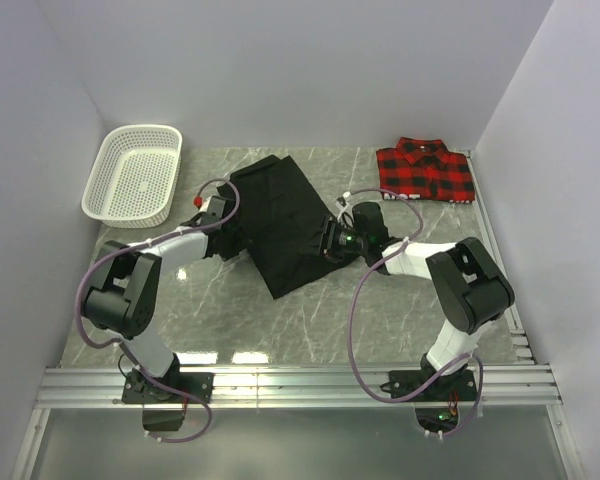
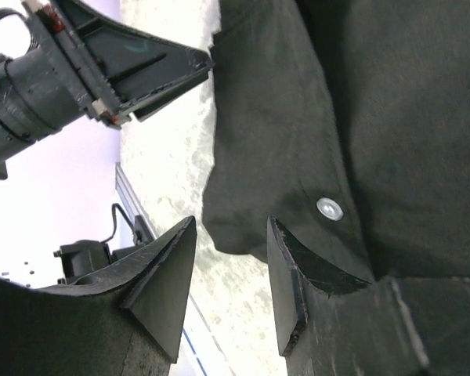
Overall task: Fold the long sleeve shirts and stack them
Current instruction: Fold the shirt
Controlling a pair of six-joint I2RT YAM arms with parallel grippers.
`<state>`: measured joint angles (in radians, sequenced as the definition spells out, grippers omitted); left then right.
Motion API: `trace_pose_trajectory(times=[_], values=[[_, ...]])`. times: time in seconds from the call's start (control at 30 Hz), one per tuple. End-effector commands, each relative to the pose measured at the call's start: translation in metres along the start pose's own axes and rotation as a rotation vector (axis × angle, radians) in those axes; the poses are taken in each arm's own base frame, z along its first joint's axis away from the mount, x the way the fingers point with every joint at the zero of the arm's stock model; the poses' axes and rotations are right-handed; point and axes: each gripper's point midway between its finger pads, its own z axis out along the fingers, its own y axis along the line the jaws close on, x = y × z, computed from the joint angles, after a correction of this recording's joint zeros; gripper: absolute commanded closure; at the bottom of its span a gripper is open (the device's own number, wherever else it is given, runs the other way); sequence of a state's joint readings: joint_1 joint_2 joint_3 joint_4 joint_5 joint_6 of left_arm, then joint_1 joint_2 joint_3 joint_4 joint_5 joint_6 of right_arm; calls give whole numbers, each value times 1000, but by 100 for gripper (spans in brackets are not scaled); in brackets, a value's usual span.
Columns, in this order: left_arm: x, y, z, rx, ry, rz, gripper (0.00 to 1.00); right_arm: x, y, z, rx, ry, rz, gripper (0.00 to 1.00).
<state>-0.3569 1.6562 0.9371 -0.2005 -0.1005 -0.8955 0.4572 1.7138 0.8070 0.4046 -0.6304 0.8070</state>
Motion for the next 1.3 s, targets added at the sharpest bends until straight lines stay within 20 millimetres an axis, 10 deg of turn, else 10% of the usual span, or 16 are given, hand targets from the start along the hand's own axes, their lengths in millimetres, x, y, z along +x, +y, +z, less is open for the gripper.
trace_pose_trajectory(times=[0.0, 1.27], values=[[-15, -17, 4, 34, -39, -4, 50, -1, 13, 4, -61, -9, -31, 52], [-30, -30, 15, 26, -60, 39, 97, 12, 25, 16, -57, 54, -94, 52]])
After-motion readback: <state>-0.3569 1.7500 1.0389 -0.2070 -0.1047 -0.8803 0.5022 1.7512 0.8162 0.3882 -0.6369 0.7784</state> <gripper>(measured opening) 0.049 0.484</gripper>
